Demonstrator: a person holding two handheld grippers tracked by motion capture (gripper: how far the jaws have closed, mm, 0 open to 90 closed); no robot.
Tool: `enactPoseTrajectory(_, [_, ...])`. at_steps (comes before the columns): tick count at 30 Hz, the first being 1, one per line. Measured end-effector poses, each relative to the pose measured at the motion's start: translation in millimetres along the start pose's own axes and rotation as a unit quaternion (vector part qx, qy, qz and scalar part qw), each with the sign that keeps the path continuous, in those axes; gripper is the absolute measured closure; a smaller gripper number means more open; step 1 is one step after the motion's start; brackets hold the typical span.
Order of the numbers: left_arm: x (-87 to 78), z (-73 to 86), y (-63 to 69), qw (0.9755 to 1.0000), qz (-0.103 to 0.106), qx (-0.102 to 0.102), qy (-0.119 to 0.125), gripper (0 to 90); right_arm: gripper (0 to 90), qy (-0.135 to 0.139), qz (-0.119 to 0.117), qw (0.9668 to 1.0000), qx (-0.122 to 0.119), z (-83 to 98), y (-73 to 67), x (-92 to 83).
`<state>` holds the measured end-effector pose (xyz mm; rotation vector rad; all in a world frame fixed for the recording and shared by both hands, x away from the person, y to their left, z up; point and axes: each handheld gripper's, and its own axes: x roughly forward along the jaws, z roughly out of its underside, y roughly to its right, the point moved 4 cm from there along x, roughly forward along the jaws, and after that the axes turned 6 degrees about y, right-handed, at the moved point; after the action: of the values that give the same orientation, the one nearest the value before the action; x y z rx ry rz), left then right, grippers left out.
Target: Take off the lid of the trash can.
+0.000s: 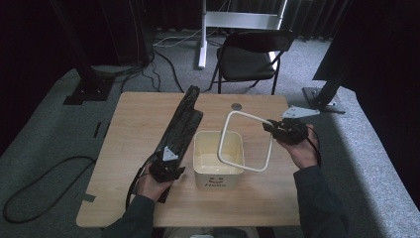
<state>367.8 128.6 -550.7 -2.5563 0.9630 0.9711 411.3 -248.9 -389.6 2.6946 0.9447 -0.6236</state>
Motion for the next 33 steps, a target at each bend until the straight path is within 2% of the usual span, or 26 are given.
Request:
enactPoseTrajectory(15, [0.0, 0.2, -0.3, 1.0000, 0.000, -0.001, 0.000, 56.1, 75.1, -0.017, 0.030, 0.9994, 0.010, 16.2, 23.1, -13.2])
enactPoseTrajectory(33, [0.5, 0.2, 0.2, 1.0000, 0.000, -0.001, -0.002, 56.1, 75.4, -0.024, 0.060, 0.9973, 0.035, 36.4, 44.3, -24.7])
